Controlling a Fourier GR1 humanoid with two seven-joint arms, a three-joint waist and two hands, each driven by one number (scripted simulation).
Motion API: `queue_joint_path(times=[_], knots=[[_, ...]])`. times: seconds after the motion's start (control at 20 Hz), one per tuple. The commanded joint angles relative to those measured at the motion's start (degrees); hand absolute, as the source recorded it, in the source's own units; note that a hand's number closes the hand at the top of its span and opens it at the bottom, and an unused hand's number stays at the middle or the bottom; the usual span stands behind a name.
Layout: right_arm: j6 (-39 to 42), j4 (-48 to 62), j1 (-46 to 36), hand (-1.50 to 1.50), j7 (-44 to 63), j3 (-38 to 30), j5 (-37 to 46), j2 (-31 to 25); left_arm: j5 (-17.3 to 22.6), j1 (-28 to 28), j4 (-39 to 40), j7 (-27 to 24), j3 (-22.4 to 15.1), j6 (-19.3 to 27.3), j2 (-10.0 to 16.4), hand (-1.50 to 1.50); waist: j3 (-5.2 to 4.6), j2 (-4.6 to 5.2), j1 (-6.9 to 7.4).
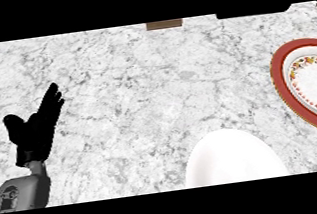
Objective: Pick the can from the plate and place it in the plate
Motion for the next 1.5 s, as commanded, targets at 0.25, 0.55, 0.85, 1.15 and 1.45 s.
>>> queue_joint_path(times=[0.25, 0.55, 0.85, 1.15, 1.45], knots=[[-0.9, 28.6, -13.9, 1.50, -10.7, 5.9, 12.5, -4.9, 0.7, 0.6, -0.3, -0.1, 0.4, -1.6, 0.2, 0.00, 0.05, 0.19, 0.84], [3.2, 43.6, -20.9, -1.50, -18.8, 9.6, 16.0, -4.7, 0.1, -0.5, -1.7, 1.9, -0.4, -1.0, -0.4, 0.00, 0.15, 0.38, 1.53], [7.2, 46.2, -24.8, -1.50, -28.9, 4.2, 9.3, -5.9, 1.2, -2.1, 0.7, 1.6, 1.7, -2.6, 1.7, 0.00, 0.11, 0.15, 0.44], [22.4, 41.9, -25.2, -1.50, -28.2, 1.8, -2.5, -5.0, 0.4, 0.3, -0.8, 1.7, 1.2, -1.3, 0.8, 0.00, 0.00, -0.62, -1.05], [33.2, 45.4, -25.9, -1.50, -12.9, 4.4, -8.0, -5.1, -0.1, 1.0, -1.3, 1.3, 0.8, -1.0, 0.4, 0.00, -0.06, -0.32, -0.26]])
